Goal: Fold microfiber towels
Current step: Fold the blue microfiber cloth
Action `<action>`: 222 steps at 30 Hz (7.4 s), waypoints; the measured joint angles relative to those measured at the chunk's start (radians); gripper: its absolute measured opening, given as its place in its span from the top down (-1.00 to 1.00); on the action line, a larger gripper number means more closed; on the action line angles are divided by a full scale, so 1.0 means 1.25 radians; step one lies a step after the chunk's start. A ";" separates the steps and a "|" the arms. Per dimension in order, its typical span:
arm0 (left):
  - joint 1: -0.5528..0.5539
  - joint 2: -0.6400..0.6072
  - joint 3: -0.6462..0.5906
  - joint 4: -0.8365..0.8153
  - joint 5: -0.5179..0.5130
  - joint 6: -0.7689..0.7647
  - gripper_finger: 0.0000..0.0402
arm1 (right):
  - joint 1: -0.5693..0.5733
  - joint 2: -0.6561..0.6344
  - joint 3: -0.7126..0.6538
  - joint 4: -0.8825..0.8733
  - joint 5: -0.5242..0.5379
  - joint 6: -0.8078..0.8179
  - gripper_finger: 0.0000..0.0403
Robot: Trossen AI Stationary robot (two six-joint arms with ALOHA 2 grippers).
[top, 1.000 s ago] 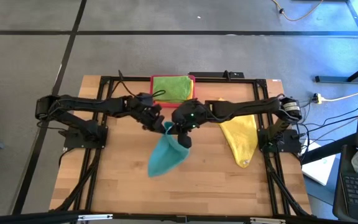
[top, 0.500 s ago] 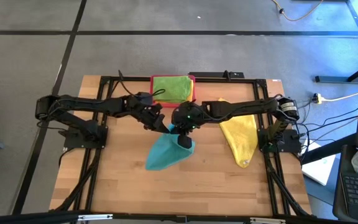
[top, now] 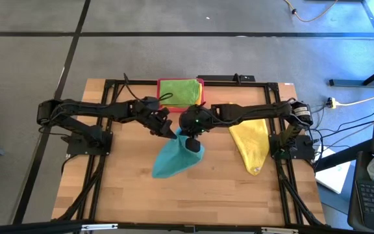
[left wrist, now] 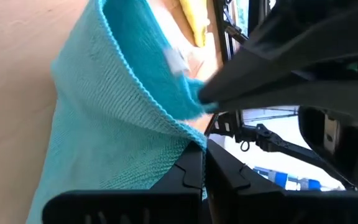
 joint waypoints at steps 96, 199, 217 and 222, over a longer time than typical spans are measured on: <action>0.050 -0.014 0.000 0.364 -0.201 -0.027 1.00 | -0.061 -0.188 -0.108 0.048 0.138 -0.232 0.30; 0.128 -0.084 0.261 -0.229 -0.060 0.276 1.00 | -0.088 -0.122 0.003 -0.088 -0.117 -0.163 0.29; 0.103 -0.090 0.263 -0.176 -0.275 0.194 1.00 | -0.036 -0.130 0.015 0.158 0.272 0.168 -0.23; 0.074 -0.090 0.263 -0.115 -0.310 0.184 1.00 | -0.035 -0.107 0.015 0.188 0.314 0.220 -0.23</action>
